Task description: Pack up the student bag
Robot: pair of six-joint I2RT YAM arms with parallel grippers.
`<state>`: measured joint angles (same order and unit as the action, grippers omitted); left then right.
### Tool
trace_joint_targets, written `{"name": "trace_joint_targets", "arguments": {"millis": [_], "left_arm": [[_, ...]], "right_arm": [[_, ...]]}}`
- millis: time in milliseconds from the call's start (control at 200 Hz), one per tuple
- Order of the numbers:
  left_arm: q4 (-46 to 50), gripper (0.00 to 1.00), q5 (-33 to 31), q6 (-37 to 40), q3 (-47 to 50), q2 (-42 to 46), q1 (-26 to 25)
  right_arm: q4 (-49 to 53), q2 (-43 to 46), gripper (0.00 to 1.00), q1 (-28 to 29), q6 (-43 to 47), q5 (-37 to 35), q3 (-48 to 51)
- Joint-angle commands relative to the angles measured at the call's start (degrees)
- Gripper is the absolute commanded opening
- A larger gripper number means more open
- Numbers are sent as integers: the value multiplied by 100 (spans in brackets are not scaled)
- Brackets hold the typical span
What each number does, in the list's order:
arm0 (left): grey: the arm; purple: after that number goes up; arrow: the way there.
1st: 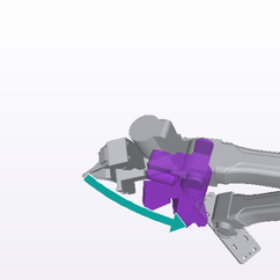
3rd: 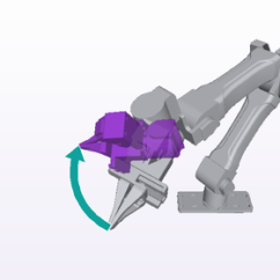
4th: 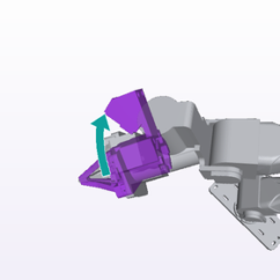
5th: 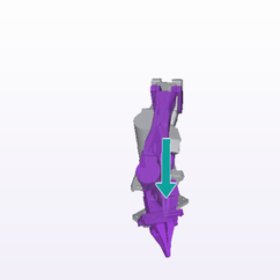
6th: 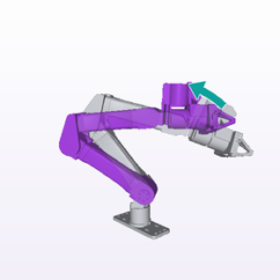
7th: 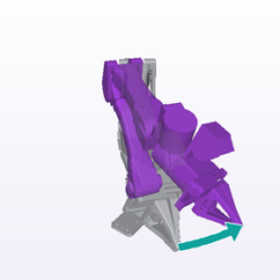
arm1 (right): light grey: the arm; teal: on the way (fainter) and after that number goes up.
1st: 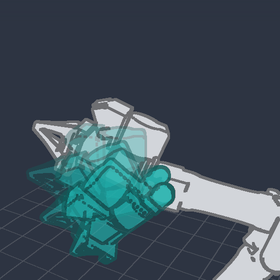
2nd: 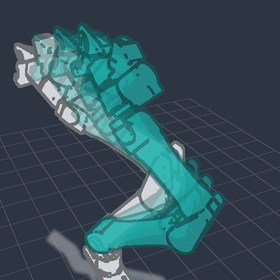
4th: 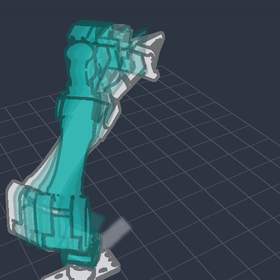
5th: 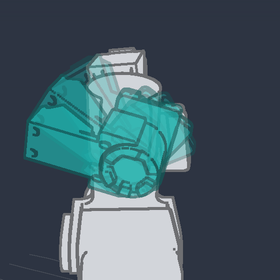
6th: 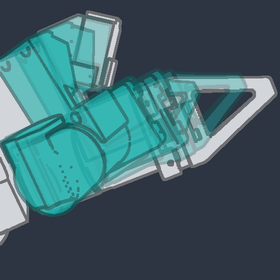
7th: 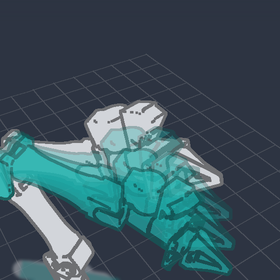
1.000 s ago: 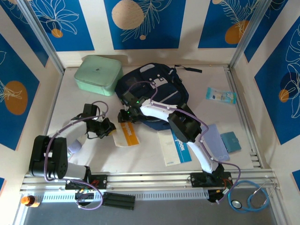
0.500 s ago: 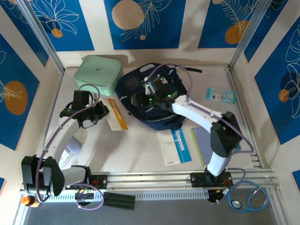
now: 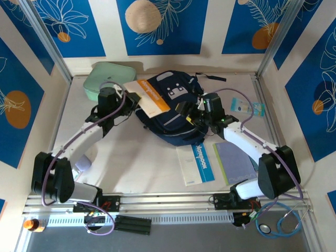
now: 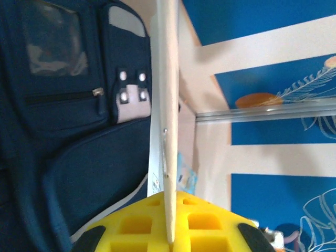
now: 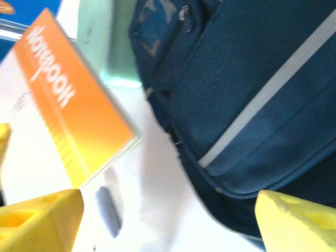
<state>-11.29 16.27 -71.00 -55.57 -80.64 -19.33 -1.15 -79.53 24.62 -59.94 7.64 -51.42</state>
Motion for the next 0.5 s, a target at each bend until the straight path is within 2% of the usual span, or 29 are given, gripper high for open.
{"name": "trace_joint_targets", "arguments": {"millis": [0,220,495], "left_arm": [[-1108,0,-491,-837,-138,-227,-219],[-1816,0,-450,-1386,-228,-699,-535],[-2057,0,-450,-1669,-151,-837,-573]], "right_arm": [[-1457,86,86,68,-1369,400,176],[-2306,-436,85,191,-2292,586,19],[-2871,-878,80,303,-2750,692,-192]]}}
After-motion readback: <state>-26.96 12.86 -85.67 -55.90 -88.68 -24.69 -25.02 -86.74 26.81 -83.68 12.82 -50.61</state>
